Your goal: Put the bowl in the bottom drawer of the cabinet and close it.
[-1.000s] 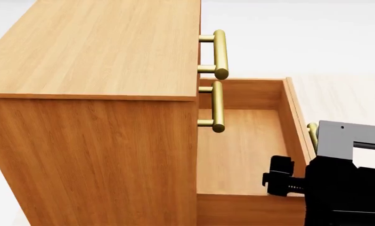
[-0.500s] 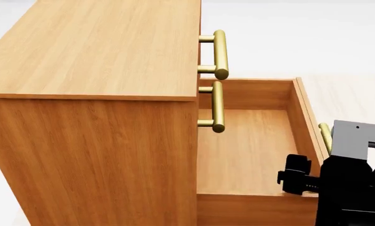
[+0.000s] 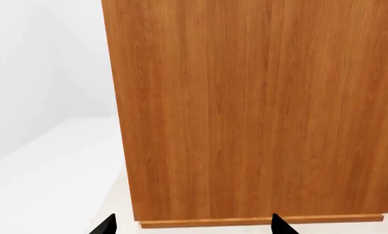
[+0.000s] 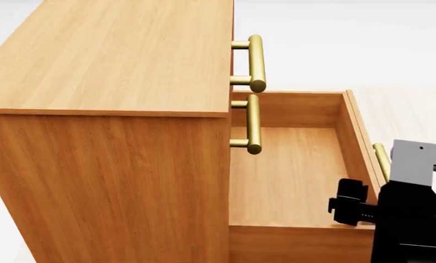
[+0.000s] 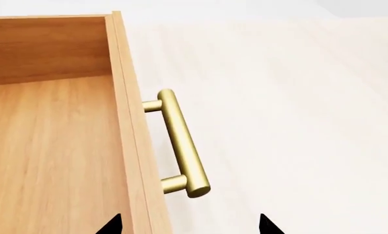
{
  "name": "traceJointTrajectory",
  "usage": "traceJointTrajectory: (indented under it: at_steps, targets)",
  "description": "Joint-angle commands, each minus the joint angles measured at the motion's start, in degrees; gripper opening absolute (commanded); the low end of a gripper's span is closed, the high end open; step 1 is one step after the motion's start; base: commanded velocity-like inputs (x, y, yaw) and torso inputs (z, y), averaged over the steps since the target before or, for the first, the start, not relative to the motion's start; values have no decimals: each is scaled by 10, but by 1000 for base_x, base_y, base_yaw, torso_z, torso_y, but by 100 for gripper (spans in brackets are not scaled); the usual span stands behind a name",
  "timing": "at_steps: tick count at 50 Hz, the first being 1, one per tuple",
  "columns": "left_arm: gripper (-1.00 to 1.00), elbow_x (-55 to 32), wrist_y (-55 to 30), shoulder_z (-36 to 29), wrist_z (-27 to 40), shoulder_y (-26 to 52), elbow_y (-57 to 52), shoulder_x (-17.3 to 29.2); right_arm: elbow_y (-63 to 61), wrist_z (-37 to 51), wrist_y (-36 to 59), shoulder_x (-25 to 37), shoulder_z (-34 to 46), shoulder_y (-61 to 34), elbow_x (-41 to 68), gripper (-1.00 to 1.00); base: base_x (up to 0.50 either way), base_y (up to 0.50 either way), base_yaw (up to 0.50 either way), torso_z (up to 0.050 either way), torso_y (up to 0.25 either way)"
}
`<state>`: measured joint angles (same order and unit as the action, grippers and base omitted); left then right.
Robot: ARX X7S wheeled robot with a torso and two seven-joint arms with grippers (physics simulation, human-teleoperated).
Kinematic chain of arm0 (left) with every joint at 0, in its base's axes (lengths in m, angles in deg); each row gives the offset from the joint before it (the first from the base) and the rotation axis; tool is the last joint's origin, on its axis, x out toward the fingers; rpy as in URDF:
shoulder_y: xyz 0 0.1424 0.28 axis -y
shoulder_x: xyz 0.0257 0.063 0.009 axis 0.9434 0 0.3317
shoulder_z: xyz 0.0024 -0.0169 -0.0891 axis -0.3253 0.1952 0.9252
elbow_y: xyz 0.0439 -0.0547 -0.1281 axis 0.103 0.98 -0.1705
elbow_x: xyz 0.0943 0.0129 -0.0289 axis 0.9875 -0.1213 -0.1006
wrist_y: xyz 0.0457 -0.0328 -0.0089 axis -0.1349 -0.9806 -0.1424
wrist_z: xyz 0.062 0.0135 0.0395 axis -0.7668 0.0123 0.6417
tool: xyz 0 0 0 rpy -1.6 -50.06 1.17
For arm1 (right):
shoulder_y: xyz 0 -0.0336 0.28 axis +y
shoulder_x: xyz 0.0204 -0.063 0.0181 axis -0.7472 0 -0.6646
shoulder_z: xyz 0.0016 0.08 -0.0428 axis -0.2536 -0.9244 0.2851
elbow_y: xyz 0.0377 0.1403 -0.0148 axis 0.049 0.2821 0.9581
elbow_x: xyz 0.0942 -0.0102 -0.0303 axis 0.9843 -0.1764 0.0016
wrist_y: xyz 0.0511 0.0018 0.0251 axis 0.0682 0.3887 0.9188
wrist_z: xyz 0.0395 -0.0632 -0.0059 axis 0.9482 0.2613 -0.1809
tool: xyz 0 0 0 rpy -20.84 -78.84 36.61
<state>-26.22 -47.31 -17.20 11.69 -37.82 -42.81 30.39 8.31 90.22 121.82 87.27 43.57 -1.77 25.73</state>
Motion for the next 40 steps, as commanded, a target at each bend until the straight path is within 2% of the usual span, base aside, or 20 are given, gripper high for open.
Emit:
traceJointTrajectory:
  at_steps: [1, 7, 18, 40]
  targets:
    - [100, -1, 0, -2, 2, 1, 0, 2, -25, -15, -17, 9, -9, 27, 0, 100, 0, 0, 0, 0, 0]
    - [100, 0, 0, -3, 4, 1, 1, 2, -122, -27, -30, 24, -16, 50, 14, 100, 0, 0, 0, 0, 0]
    - [100, -2, -1, -5, 5, 3, 1, 3, -190, -17, -20, 46, -15, 56, 10, 100, 0, 0, 0, 0, 0]
    - [100, 1, 0, -7, 11, -1, -8, 9, -177, 16, -52, 69, -77, 73, -4, 100, 0, 0, 0, 0, 0]
